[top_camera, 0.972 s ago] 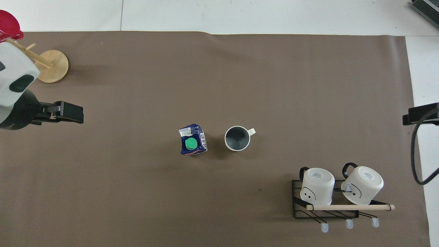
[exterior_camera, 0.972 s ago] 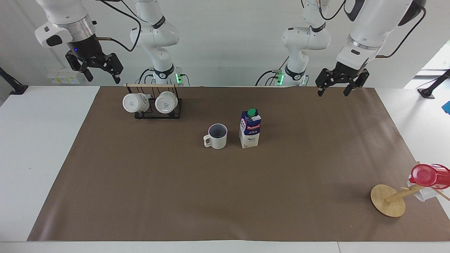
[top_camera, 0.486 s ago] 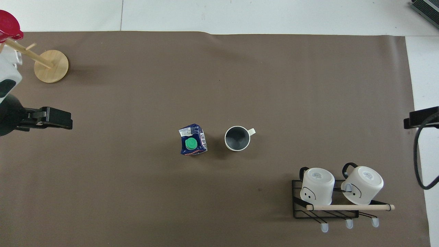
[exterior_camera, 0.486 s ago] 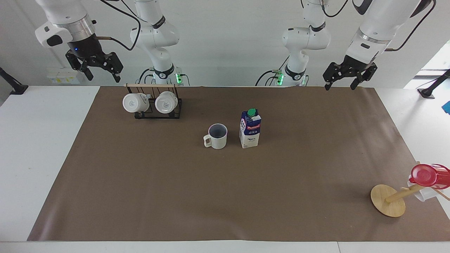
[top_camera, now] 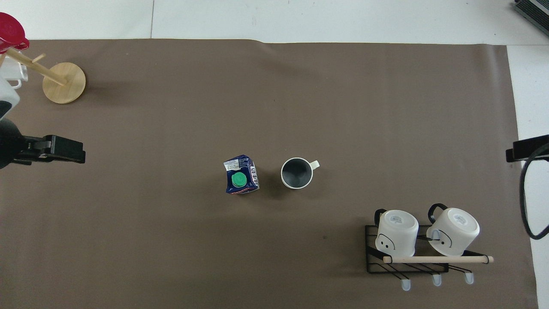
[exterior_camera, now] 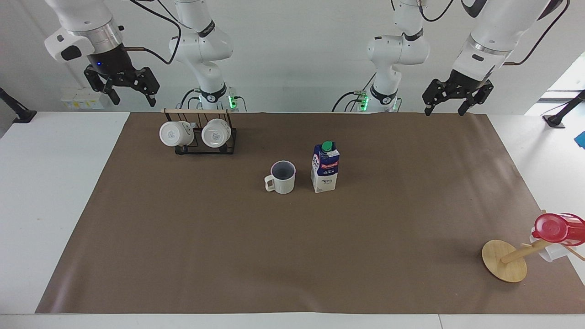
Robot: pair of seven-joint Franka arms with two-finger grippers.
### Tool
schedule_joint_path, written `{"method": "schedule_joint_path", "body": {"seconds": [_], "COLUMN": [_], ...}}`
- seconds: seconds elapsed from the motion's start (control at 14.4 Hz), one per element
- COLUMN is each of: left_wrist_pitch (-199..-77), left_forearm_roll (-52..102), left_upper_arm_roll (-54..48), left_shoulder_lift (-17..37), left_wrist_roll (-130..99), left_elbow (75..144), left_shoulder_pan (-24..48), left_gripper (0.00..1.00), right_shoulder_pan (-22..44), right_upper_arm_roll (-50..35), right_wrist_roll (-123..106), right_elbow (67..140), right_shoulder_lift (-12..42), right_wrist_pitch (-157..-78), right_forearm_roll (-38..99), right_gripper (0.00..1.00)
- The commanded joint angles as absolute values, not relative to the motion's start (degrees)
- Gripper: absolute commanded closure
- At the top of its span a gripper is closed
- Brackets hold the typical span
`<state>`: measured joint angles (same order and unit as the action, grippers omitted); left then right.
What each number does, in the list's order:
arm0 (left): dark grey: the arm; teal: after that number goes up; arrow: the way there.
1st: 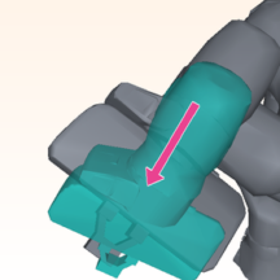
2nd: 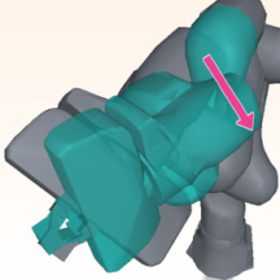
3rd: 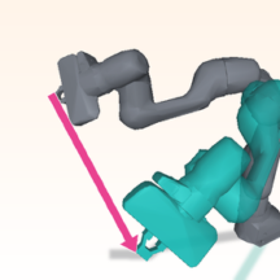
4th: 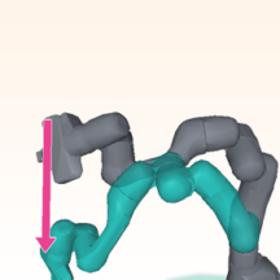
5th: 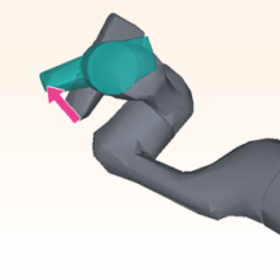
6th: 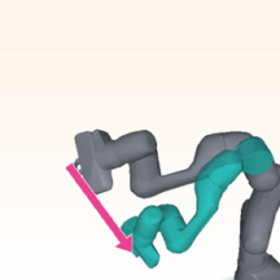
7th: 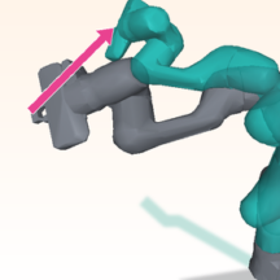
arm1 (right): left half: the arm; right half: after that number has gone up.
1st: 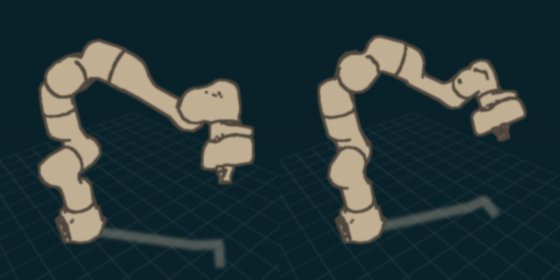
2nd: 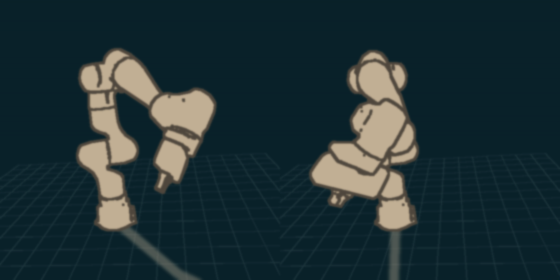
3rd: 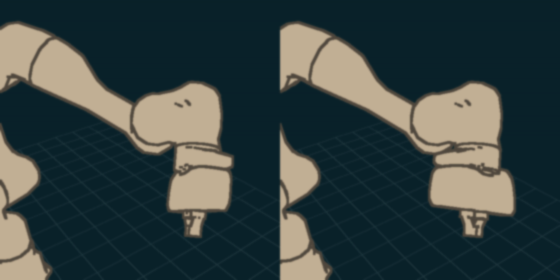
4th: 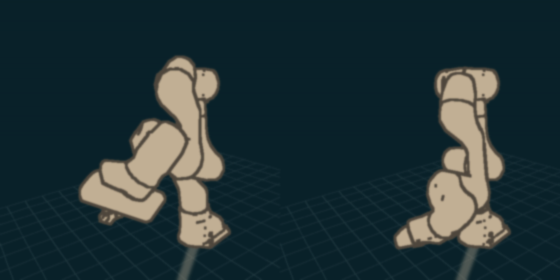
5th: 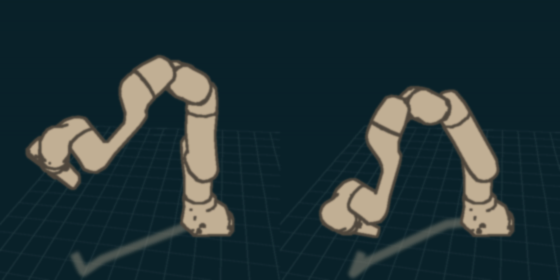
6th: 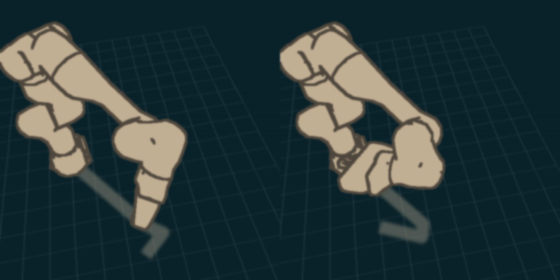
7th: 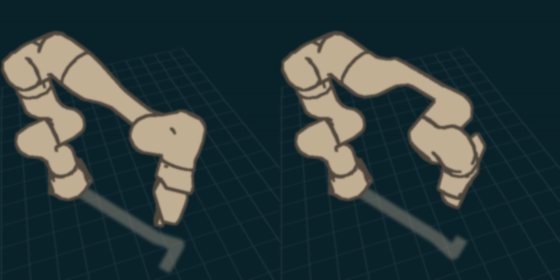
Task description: Place cup and milk on table
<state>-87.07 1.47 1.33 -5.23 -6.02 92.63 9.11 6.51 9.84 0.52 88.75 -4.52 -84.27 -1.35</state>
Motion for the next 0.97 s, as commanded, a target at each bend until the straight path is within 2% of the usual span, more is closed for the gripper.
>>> {"method": "schedule_joint_path", "body": {"seconds": [0.0, 0.9], "left_wrist_pitch": [-85.78, -82.97], "left_forearm_roll": [1.41, 1.41], "left_upper_arm_roll": [1.32, 1.14], "left_shoulder_lift": [-5.71, -6.59], "left_wrist_roll": [-5.01, -4.31], "left_elbow": [92.55, 92.9], "left_shoulder_pan": [8.44, 8.26], "left_gripper": [0.0, 0.0], "right_shoulder_pan": [6.24, 6.68], "right_upper_arm_roll": [9.93, 9.76], "right_wrist_roll": [-0.97, -1.05], "right_elbow": [90.0, 89.74], "right_shoulder_lift": [-5.8, -5.71], "right_wrist_pitch": [-83.94, -84.2], "right_forearm_roll": [-1.41, -0.97], "right_gripper": [0.0, 0.0]}}
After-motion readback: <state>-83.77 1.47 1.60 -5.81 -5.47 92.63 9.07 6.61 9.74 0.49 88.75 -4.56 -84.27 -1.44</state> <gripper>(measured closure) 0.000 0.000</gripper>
